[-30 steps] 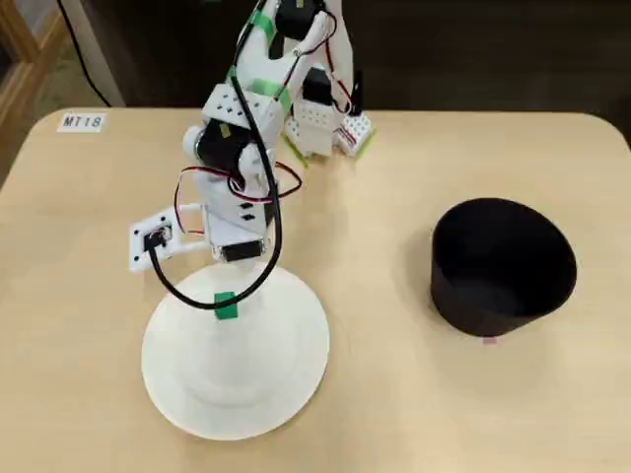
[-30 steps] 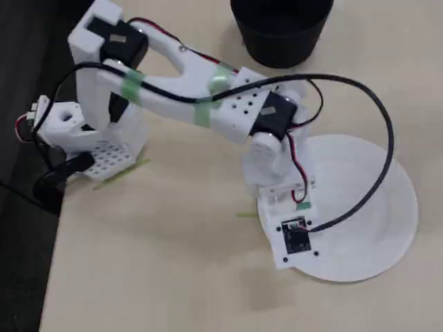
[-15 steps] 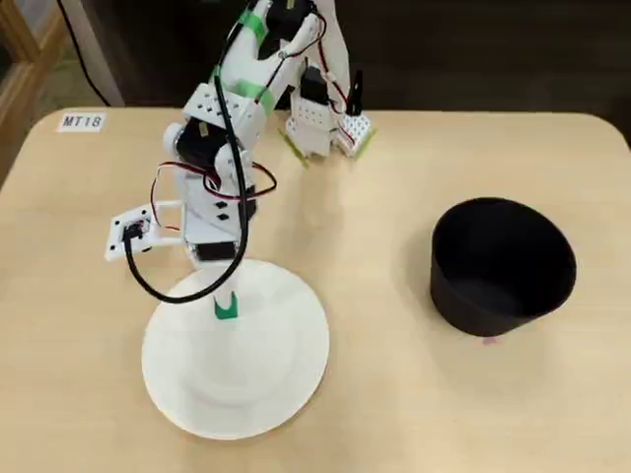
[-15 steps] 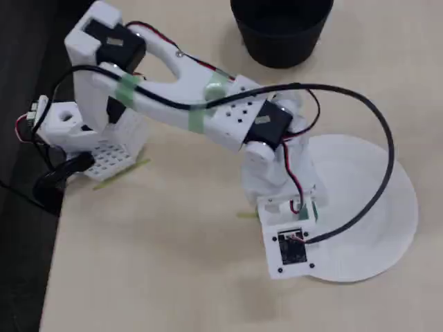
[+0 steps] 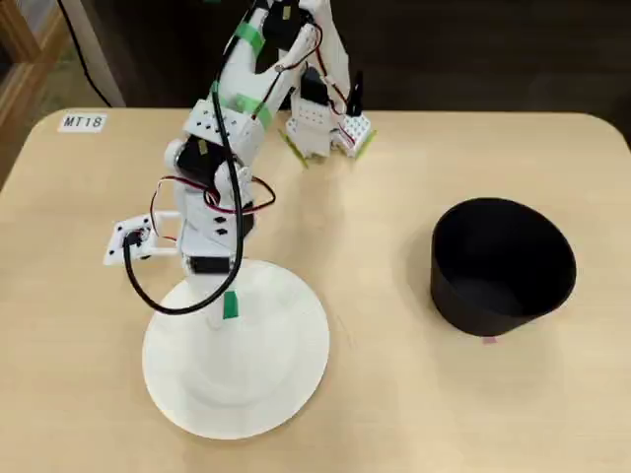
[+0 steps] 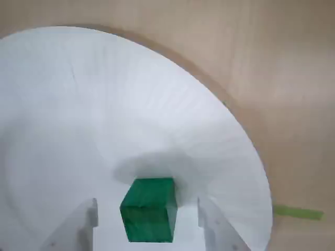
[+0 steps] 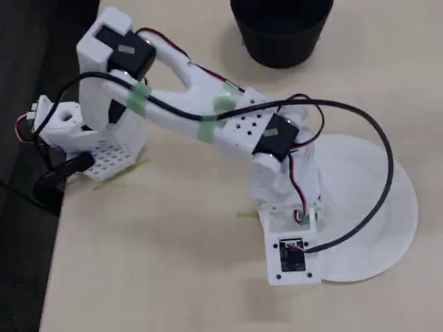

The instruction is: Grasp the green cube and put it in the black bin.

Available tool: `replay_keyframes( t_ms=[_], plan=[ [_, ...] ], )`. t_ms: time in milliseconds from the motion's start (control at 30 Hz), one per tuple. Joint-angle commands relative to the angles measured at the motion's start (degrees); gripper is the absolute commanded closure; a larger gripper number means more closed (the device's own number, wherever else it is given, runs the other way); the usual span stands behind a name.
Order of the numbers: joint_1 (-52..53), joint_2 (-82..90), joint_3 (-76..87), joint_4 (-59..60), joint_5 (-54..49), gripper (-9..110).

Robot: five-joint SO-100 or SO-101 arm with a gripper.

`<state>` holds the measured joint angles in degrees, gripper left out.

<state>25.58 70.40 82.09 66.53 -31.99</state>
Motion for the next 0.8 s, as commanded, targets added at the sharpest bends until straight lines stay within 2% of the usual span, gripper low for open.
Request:
replay_keyframes(
  t_ms=[0,367,767],
  plan=[
    [-0.88,0.26,-2.02,-1.58,0.88,75],
    [-1.14,-2.20,-2.46,-6.24,3.08,83],
    [-1.76,-3.87,-5.89,-6.15,5.10,98]
  ],
)
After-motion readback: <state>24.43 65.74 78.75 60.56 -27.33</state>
